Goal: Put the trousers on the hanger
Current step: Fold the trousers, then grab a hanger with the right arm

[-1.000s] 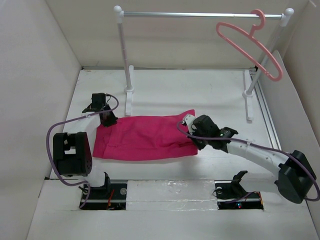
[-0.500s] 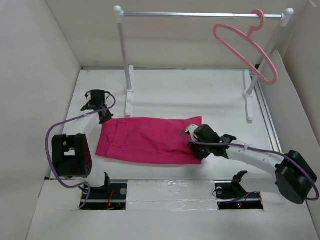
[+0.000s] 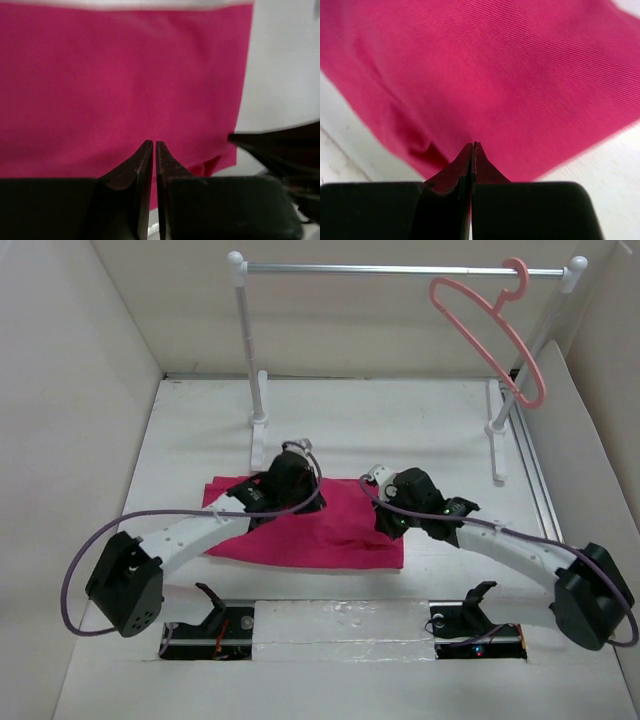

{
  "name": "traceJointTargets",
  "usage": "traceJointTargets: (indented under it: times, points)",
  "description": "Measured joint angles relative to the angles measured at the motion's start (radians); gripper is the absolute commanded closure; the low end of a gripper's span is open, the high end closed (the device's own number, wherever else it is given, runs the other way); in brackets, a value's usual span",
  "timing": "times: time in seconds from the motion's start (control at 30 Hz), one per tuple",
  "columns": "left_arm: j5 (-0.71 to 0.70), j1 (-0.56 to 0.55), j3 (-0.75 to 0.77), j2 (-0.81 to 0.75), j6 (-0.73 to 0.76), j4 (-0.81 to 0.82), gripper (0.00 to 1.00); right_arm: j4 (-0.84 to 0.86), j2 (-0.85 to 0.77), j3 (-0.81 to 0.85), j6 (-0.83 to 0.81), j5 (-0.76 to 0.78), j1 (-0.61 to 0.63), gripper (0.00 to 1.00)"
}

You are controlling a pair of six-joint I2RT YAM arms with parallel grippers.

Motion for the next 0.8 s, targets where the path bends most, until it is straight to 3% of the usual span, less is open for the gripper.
traceJointTargets:
  times: [0.1,0.23,0.33,0.37,0.47,0.5,0.53,0.57,0.6,0.77,0.8]
  points:
    - [0.054,-0.057,-0.124,0.068,-0.085,0.072,1.00,0.139,0.106,-0.074,0.023,-0.046,-0.039,1.00]
    - [0.036,-0.037,-0.220,0.150,-0.143,0.075,1.00,0.236,0.176,-0.144,0.057,-0.092,-0.079,1.00]
    - [0.010,-0.025,-0.243,0.132,-0.163,0.069,1.00,0.211,0.136,-0.137,0.056,-0.096,-0.080,0.78]
    - [-0.002,-0.023,-0.247,0.112,-0.164,0.064,1.00,0.179,0.112,-0.125,0.053,-0.097,-0.080,0.61]
    - [-0.038,-0.028,-0.245,0.032,-0.164,0.023,1.00,0.037,0.044,-0.003,0.034,-0.103,-0.082,0.46]
    - [-0.054,-0.033,-0.235,0.003,-0.161,0.000,1.00,-0.019,0.031,0.074,0.019,-0.108,-0.090,0.47]
    - [-0.066,-0.040,-0.216,-0.023,-0.156,-0.024,1.00,-0.058,0.022,0.164,-0.002,-0.112,-0.100,0.53]
    - [-0.073,-0.047,-0.193,-0.043,-0.151,-0.040,1.00,-0.088,0.020,0.253,-0.031,-0.115,-0.117,0.85]
    - [-0.080,-0.051,-0.158,-0.060,-0.140,-0.058,1.00,-0.127,0.024,0.364,-0.068,-0.117,-0.145,1.00]
    - [-0.091,-0.057,0.045,-0.080,-0.065,-0.065,1.00,-0.229,0.137,0.991,-0.222,-0.105,-0.387,0.98]
    - [-0.091,-0.057,0.075,-0.080,-0.049,-0.060,1.00,-0.233,0.163,1.095,-0.248,-0.087,-0.441,0.88]
